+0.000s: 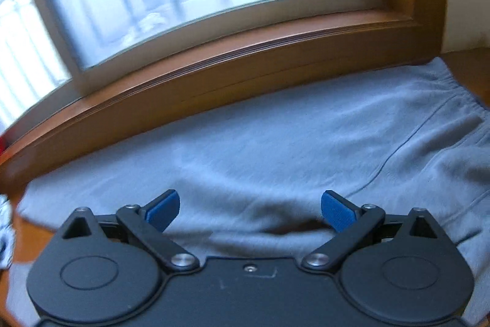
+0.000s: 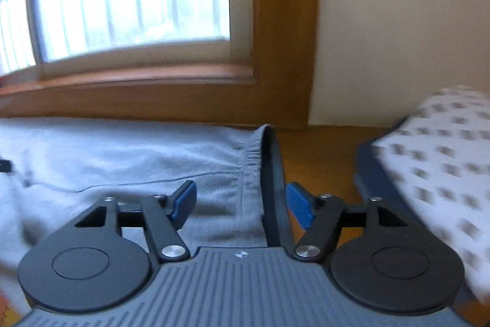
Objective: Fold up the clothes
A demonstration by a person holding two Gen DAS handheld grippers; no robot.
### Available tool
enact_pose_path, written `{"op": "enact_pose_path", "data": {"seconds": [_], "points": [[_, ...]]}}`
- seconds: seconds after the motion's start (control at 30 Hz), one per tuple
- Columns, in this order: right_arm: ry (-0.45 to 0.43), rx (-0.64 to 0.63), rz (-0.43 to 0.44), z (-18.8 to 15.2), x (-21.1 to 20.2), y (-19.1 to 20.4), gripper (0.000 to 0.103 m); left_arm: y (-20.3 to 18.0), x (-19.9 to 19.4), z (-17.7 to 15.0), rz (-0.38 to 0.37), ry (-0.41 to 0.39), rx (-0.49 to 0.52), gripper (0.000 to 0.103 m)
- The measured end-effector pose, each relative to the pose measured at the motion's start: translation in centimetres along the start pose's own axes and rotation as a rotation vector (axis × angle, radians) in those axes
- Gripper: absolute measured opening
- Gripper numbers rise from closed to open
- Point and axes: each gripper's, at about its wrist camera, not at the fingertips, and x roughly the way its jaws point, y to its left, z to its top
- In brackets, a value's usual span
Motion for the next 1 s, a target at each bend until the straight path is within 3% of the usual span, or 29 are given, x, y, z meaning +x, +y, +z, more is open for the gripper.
{"op": "enact_pose_path", "data": {"seconds": [0.13,0.27,0.33,0.37,0.4,0.5,0.57,0.73,0.8,0.93,1.0], "points": [[0.075,0.013,-0.004,2.2,7.8,-0.1,0.067,0.1,2.3,1.5,-0.019,-0.010,0.039,0.099],[0.152,0.081,0.014,2.7,12.8,-1.1,0.065,0.5,4.4,2.1,-0.057,0.011,0.052,0.099],[0.160,0.091,0.032,2.5,14.1,-1.2,0.052,0.8,5.2,2.3,-0.053,0.020,0.065,0.099],[0.144,0.080,0.037,2.4,14.4,-0.9,0.035,1.0,5.4,2.4,-0.047,0.023,0.068,0.099],[0.133,0.068,0.036,2.5,14.5,-0.7,0.025,1.2,5.7,2.5,-0.043,0.027,0.068,0.099],[0.013,0.019,-0.013,3.2,12.9,0.2,0.020,1.9,6.4,2.9,-0.042,0.027,0.061,0.099],[-0.029,0.017,-0.040,3.7,12.4,0.0,0.020,2.2,7.1,3.4,-0.031,0.019,0.066,0.099],[0.094,-0.038,-0.170,2.3,16.5,-0.5,0.024,2.2,10.6,4.2,0.017,0.034,0.093,0.099],[0.079,-0.056,-0.211,2.0,16.5,-0.1,0.040,2.2,12.0,4.2,0.044,0.061,0.106,0.099],[0.016,-0.020,-0.237,2.7,12.3,1.0,0.048,2.6,13.2,3.9,0.071,0.083,0.105,0.103],[-0.011,0.004,-0.183,2.2,9.4,2.3,0.057,3.1,13.5,4.1,0.062,0.092,0.080,0.103]]}}
